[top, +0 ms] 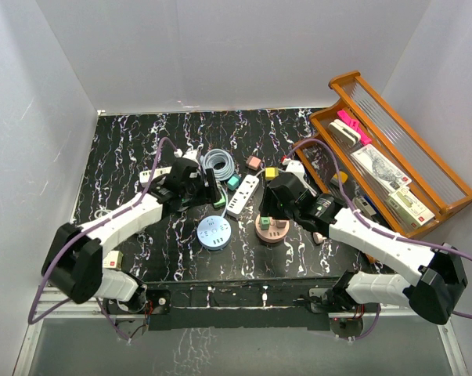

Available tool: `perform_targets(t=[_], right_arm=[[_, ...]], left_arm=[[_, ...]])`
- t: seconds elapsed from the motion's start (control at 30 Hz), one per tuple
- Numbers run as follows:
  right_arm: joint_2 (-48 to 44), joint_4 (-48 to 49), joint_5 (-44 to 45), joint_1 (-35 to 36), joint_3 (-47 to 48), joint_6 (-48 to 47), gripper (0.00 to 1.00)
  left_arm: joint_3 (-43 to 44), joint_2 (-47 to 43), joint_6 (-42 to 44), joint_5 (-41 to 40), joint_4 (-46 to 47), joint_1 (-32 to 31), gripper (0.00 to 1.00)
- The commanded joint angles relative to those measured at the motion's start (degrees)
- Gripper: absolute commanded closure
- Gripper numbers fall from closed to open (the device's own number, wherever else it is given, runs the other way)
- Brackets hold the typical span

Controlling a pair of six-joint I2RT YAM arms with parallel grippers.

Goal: Insert the plug

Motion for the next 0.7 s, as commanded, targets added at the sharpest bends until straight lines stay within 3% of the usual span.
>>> perform_targets(t=[0.0, 0.1, 0.23, 0.33, 0.5, 0.67], right_arm=[[-3.31, 3.94, 2.68, -0.34, -1.16, 0.98, 0.52], [-4.66, 4.16, 2.57, -0.43, -2.09, 1.70, 0.52], [-6.24, 3.54, 2.52, -0.51, -3.24, 2.59, 0.53], [-7.30, 3.11, 2.53, -0.51, -3.69, 3.02, 0.53], [-7.87, 1.35, 2.40, -0.51, -2.68, 3.04, 0.51], [-7.74, 0.99, 2.35, -0.61, -2.44, 3.01, 0.50]], left_arm=[[7.29, 4.80, 11.18, 5.50, 4.47, -0.66, 0.45], [14.03, 11.65, 20.02, 5.84, 1.48, -0.69, 0.49], [23.59, 20.96, 25.27, 5.81, -5.84, -0.69, 0.47], [28.53, 26.45, 25.82, 5.93, -8.57, -0.67, 0.44], [33.79, 31.01, 25.57, 5.26, -10.74, -0.66, 0.54], [35.30, 33.30, 25.60, 5.58, -11.39, -0.65, 0.55]])
